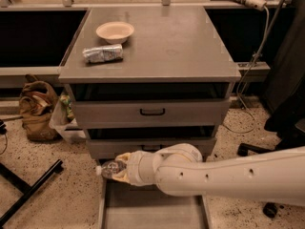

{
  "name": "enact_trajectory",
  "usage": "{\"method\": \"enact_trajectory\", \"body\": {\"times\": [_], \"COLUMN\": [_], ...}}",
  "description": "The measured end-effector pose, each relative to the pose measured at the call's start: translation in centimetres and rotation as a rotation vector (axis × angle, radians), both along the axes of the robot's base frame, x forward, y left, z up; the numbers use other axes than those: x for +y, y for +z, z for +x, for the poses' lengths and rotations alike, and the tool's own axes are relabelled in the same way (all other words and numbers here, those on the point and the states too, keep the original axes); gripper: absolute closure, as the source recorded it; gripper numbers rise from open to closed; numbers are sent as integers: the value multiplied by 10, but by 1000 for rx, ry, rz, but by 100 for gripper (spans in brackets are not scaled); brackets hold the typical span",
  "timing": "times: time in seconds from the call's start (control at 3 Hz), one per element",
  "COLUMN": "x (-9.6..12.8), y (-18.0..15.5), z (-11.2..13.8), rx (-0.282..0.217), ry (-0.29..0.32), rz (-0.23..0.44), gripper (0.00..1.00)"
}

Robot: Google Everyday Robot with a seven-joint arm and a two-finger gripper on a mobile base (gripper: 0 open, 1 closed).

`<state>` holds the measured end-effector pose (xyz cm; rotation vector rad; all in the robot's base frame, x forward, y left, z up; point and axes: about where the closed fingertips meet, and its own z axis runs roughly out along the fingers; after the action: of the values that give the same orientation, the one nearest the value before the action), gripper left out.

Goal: Place water bottle into bottom drawer

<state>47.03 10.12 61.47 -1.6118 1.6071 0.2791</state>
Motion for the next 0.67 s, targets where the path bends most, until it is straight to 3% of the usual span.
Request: {"method": "enact_trajectory", "body": {"times": [0.33, 0.67], "x": [-11, 0], "y": [-40, -90], "z": [34, 42], "rx": [16, 68], "ry": [-51, -66], "rz": [53, 96], "gripper": [100, 100]}}
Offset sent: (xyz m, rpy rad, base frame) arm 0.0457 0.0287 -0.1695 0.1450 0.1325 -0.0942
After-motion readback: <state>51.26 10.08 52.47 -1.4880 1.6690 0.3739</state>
